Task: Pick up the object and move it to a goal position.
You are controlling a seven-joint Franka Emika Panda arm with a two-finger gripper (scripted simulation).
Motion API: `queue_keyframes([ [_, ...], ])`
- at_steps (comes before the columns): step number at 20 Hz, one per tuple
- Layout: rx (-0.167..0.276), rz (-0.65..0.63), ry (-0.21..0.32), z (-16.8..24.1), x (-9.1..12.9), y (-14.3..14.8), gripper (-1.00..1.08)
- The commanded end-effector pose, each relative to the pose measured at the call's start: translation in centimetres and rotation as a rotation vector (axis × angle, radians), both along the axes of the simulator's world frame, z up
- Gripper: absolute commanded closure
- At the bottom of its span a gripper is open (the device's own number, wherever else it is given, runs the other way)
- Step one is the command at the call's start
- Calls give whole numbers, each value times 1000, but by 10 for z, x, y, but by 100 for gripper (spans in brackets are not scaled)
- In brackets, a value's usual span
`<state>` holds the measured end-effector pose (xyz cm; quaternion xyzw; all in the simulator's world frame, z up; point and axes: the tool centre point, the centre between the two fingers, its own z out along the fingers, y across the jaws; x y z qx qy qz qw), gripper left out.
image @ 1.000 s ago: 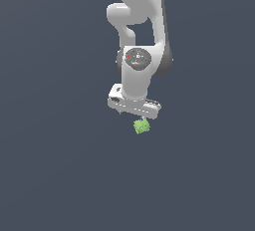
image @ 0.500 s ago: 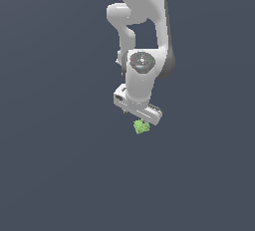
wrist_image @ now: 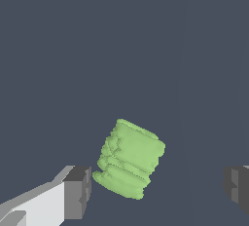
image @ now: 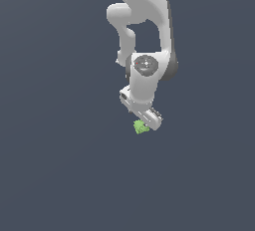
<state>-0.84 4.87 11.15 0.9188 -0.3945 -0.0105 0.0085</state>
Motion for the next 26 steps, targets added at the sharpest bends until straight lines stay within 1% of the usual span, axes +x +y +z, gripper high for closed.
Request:
queue_keyframes([
  [1, 0, -68, -4, -3, 0, 3, -92],
  [8, 0, -248, -15, -11, -1, 12, -92],
  [14, 1, -362, -22, -16, -1, 18, -92],
  [20, 1, -427, -26, -19, -2, 21, -92],
  [26, 1, -440, -27, -19, -2, 22, -92],
])
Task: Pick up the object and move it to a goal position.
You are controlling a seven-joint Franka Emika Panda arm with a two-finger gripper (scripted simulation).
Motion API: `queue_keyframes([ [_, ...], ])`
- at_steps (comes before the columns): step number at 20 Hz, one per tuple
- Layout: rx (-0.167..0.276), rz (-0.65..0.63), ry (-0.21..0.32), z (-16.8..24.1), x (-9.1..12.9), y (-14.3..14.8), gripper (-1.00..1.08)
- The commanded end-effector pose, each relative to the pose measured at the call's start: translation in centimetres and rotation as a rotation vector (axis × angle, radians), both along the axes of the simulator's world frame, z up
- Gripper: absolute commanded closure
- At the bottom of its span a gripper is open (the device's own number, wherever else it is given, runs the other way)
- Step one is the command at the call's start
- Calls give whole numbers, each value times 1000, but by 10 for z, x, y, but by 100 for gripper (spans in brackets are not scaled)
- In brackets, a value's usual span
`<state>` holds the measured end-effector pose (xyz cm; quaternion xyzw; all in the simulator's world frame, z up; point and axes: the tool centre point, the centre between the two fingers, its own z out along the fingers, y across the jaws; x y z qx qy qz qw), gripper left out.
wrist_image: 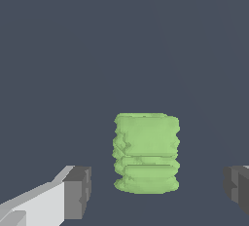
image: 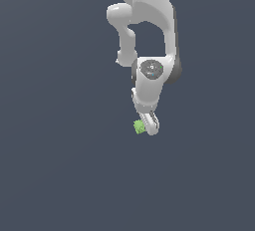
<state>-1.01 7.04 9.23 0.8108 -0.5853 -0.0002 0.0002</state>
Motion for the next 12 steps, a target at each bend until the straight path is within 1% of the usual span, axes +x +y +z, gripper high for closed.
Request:
queue_keyframes([
  [1, 0, 0, 0, 0, 0, 0, -92],
  [5, 0, -1, 0, -9, 0, 0, -92],
  [12, 0, -5, 0, -43, -1, 0, -92],
])
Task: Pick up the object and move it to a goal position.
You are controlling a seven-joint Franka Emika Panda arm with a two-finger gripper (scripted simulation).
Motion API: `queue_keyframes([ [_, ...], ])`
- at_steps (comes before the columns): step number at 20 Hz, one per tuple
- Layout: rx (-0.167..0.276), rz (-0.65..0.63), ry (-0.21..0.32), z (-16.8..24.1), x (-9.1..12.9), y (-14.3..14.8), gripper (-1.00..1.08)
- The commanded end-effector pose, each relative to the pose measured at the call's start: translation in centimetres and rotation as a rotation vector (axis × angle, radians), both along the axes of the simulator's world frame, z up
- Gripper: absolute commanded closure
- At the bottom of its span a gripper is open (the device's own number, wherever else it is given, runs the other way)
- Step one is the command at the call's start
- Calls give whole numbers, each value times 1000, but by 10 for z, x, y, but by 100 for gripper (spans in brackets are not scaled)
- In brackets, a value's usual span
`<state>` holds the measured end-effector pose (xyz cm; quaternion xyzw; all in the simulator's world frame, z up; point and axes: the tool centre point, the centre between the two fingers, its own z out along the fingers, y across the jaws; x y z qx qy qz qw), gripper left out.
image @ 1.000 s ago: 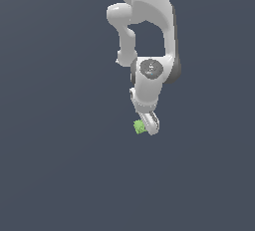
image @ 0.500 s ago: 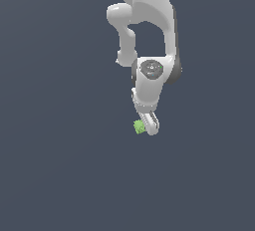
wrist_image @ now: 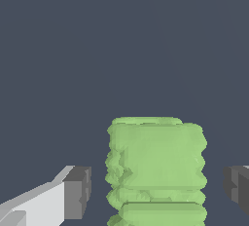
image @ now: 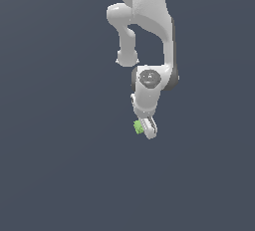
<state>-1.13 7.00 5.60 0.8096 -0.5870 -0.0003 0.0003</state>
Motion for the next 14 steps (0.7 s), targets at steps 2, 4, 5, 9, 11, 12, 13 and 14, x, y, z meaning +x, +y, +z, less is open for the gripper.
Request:
queue_keyframes([
  [2, 0, -1, -1, -12, 0, 0, -92],
  [4, 0, -1, -1, -14, 1, 0, -92],
  [5, 0, -1, -1, -14, 1, 0, -92],
  [9, 0, -1, -1, -14, 1, 0, 108],
  [11, 0, -1, -1, -14, 1, 0, 108],
  [12, 0, -1, -1, -14, 1, 0, 108],
  [13, 0, -1, -1, -14, 1, 0, 108],
  [14, 0, -1, -1, -14, 1, 0, 108],
])
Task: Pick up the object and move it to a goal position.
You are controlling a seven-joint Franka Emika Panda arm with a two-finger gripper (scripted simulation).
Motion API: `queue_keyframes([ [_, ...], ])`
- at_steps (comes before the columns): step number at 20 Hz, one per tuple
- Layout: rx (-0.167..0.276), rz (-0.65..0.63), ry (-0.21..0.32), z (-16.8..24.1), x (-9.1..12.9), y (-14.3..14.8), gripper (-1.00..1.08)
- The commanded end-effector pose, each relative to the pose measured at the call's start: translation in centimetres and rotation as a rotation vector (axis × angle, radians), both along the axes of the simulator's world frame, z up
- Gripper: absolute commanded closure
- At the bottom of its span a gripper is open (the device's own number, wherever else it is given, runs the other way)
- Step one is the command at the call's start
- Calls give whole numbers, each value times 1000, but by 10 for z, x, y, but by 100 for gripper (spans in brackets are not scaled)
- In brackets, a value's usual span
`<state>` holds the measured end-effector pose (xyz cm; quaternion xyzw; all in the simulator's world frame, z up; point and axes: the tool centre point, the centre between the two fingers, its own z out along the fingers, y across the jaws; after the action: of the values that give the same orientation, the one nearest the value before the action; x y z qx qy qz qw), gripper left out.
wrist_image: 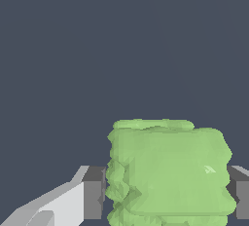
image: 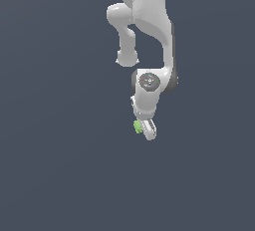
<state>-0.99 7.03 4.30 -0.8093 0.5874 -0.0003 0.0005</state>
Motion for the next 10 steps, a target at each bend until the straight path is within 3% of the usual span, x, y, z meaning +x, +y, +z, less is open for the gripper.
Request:
queue_keyframes([
  [1, 0, 0, 1, -1, 0, 0, 108],
  [10, 0, 0, 0, 21, 2, 9, 108],
])
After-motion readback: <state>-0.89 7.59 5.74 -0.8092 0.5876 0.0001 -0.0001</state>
